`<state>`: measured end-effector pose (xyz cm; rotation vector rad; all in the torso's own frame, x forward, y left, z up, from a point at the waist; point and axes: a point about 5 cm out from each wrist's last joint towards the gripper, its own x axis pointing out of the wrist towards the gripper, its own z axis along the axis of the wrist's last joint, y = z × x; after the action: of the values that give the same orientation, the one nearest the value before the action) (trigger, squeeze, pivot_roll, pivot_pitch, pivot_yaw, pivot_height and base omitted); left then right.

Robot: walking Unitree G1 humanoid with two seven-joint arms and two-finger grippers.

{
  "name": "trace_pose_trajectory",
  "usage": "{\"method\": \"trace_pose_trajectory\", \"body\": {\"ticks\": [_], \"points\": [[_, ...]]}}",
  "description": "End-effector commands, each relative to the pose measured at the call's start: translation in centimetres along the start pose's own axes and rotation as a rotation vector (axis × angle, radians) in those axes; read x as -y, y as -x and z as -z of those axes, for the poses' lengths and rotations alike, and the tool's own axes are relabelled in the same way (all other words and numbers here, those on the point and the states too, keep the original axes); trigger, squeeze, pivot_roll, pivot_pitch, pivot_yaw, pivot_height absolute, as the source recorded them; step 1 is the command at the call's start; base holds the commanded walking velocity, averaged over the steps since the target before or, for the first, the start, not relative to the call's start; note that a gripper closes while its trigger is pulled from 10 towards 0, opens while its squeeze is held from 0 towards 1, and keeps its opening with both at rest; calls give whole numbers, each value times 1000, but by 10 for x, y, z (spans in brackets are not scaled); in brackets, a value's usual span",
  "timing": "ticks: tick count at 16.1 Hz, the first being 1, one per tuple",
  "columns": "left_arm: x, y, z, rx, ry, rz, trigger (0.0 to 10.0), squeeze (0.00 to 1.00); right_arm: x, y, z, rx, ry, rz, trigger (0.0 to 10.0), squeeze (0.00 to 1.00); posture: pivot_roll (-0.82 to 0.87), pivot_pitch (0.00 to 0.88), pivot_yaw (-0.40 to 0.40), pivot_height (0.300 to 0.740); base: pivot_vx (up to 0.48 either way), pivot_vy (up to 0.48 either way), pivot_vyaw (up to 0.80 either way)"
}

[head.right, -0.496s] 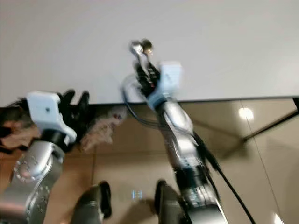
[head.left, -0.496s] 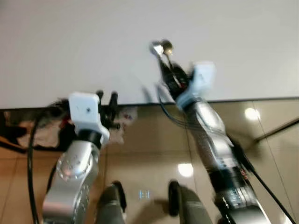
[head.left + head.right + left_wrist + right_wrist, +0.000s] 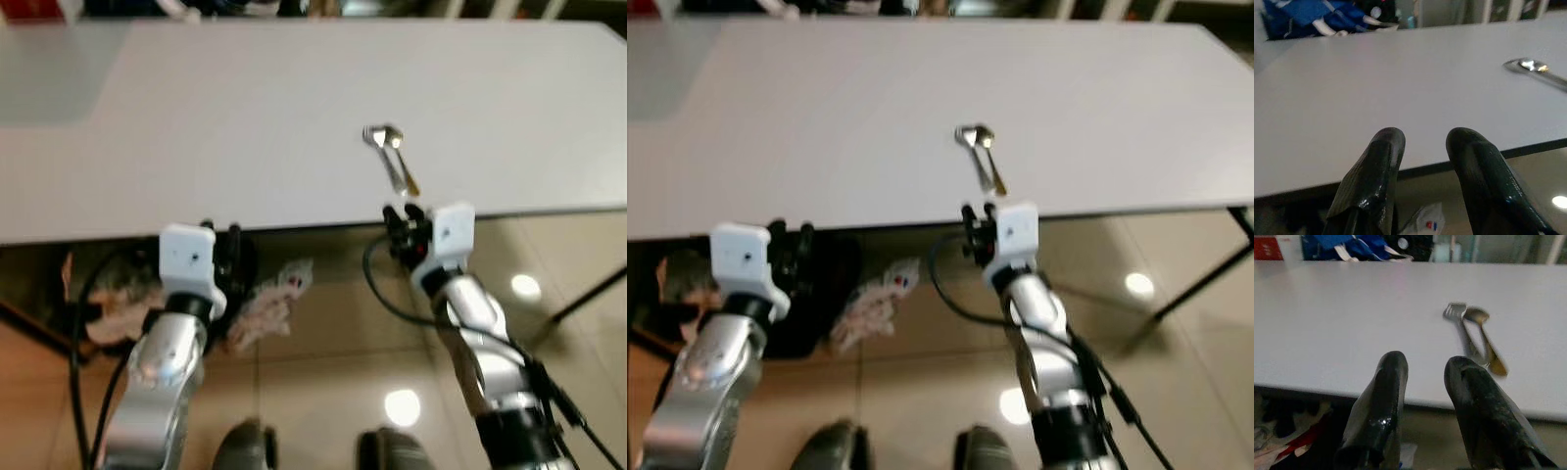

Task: Setting the table

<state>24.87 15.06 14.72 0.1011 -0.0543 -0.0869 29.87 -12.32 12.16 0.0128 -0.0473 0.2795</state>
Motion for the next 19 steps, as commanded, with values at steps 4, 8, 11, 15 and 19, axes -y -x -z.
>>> {"method": "trace_pose_trajectory", "body": {"ticks": [4,8,11,15,19], "points": [[5,13,50,-142,37,20,10000,0,-4,11,32,-73,9,-45,10000,0,-66,94,-8,740,0,480,0],[11,37,91,-271,76,42,10000,0,-5,30,60,-154,61,-106,10000,0,-70,78,-5,740,0,480,0],[19,54,118,-344,103,54,10000,0,4,42,86,-254,113,-112,10000,0,-69,54,-6,740,0,480,0],[29,61,131,-384,127,80,10000,0,5,52,106,-339,88,-132,10000,0,-69,44,-15,740,0,480,0],[31,64,141,-401,177,66,10000,0,7,52,115,-368,69,-120,10000,0,-60,36,-35,740,0,480,0]]}}
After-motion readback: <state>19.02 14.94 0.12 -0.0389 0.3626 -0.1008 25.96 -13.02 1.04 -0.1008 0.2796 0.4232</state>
